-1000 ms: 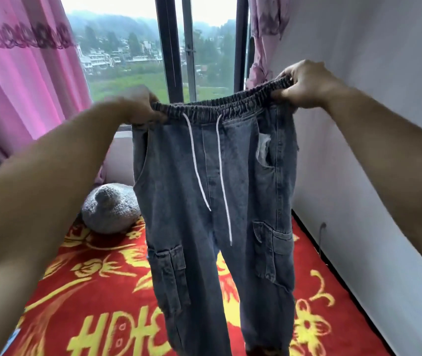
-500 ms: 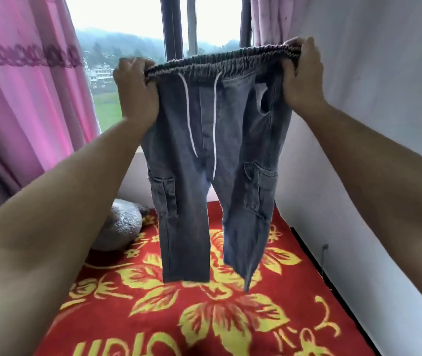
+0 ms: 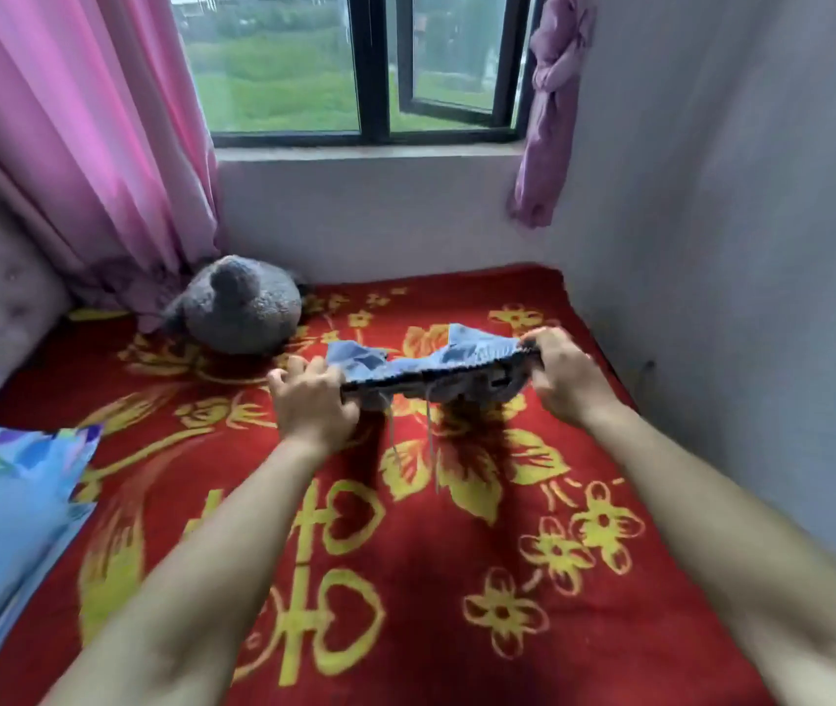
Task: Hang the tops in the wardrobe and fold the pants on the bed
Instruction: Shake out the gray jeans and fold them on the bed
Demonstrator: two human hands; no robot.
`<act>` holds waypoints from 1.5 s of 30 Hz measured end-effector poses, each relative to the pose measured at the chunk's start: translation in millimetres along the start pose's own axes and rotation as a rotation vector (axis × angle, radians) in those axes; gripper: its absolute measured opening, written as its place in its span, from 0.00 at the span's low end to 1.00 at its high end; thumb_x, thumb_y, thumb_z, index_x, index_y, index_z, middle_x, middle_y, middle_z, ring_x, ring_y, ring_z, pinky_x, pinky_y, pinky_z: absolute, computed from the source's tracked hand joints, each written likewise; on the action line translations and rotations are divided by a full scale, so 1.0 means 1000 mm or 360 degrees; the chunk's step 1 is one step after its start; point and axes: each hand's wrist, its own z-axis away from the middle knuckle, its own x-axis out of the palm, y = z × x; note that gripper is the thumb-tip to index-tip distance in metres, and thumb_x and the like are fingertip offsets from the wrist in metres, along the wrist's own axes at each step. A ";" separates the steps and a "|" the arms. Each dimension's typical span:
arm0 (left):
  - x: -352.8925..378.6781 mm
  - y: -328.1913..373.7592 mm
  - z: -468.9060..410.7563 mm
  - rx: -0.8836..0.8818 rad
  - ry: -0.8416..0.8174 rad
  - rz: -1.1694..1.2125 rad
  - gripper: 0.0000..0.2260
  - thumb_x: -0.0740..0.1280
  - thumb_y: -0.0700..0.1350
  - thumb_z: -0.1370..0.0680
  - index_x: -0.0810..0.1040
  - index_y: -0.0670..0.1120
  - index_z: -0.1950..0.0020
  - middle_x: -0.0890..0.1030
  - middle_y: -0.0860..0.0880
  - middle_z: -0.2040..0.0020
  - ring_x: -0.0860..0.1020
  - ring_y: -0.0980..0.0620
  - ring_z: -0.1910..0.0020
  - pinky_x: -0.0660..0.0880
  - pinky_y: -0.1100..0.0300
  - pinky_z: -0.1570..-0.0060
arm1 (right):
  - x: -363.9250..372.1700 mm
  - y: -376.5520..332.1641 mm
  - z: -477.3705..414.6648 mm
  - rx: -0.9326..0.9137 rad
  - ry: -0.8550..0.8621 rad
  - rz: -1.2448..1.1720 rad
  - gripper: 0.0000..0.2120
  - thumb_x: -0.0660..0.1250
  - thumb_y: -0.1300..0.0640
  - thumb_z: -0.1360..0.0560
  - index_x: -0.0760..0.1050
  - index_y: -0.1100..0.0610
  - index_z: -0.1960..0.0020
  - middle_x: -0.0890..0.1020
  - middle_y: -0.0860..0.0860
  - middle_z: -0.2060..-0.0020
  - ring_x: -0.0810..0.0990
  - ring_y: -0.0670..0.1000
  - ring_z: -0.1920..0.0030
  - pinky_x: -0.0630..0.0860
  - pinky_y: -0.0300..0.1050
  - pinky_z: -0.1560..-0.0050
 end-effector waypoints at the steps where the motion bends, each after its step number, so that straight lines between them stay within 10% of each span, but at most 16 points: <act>1: 0.028 -0.006 0.026 0.0029 -0.0211 -0.0107 0.13 0.65 0.54 0.28 0.81 0.49 0.48 0.80 0.50 0.46 0.72 0.44 0.42 0.67 0.49 0.45 | 0.027 0.010 0.024 0.0028 -0.0175 0.0132 0.13 0.63 0.57 0.22 0.73 0.50 0.38 0.77 0.53 0.40 0.80 0.62 0.45 0.76 0.54 0.47; 7: 0.135 -0.027 0.153 0.0262 -0.0994 -0.0265 0.11 0.64 0.45 0.24 0.78 0.54 0.43 0.78 0.53 0.43 0.72 0.48 0.38 0.67 0.52 0.45 | 0.135 0.048 0.142 0.0085 -0.0976 0.0703 0.16 0.60 0.60 0.20 0.68 0.50 0.34 0.74 0.52 0.40 0.82 0.61 0.45 0.77 0.55 0.50; 16: 0.179 -0.024 0.251 0.0527 -0.1192 -0.0446 0.23 0.79 0.40 0.43 0.80 0.48 0.49 0.79 0.49 0.60 0.79 0.44 0.59 0.72 0.54 0.64 | 0.198 0.069 0.263 -0.0039 -0.1320 0.0729 0.17 0.65 0.47 0.27 0.68 0.51 0.41 0.74 0.49 0.45 0.80 0.55 0.45 0.73 0.49 0.59; 20: 0.242 -0.029 0.299 0.0485 -0.1298 -0.0505 0.31 0.65 0.41 0.25 0.61 0.53 0.23 0.78 0.47 0.45 0.75 0.43 0.45 0.68 0.53 0.54 | 0.253 0.093 0.309 -0.0063 -0.1470 0.0602 0.25 0.67 0.49 0.27 0.66 0.48 0.32 0.73 0.50 0.46 0.78 0.56 0.46 0.67 0.47 0.63; 29: 0.361 -0.015 0.382 0.0198 -0.1863 -0.0692 0.38 0.65 0.54 0.24 0.48 0.49 0.20 0.68 0.41 0.32 0.66 0.41 0.33 0.67 0.44 0.38 | 0.377 0.134 0.393 0.0369 -0.1702 0.0372 0.32 0.66 0.49 0.25 0.62 0.46 0.23 0.70 0.57 0.37 0.74 0.60 0.37 0.75 0.53 0.46; 35: 0.368 0.006 0.353 0.0089 -0.1154 -0.0250 0.13 0.60 0.47 0.26 0.75 0.41 0.46 0.73 0.38 0.45 0.70 0.39 0.44 0.65 0.43 0.42 | 0.368 0.151 0.361 0.0381 -0.1346 0.0096 0.17 0.61 0.52 0.22 0.78 0.50 0.35 0.76 0.57 0.44 0.77 0.61 0.42 0.74 0.53 0.48; 40: 0.386 0.011 0.310 -0.0009 -0.1054 -0.0057 0.22 0.58 0.45 0.22 0.67 0.42 0.28 0.63 0.36 0.26 0.62 0.37 0.28 0.62 0.42 0.35 | 0.373 0.161 0.319 0.0229 -0.0745 0.0160 0.19 0.63 0.59 0.23 0.75 0.58 0.32 0.73 0.62 0.35 0.74 0.64 0.37 0.71 0.57 0.42; 45: 0.422 0.007 0.273 -0.0069 -0.1082 -0.0110 0.30 0.54 0.54 0.17 0.48 0.45 0.19 0.47 0.37 0.20 0.46 0.36 0.21 0.55 0.36 0.27 | 0.400 0.165 0.296 0.0196 -0.0878 0.0310 0.29 0.61 0.49 0.19 0.61 0.56 0.21 0.55 0.62 0.21 0.54 0.63 0.21 0.52 0.58 0.24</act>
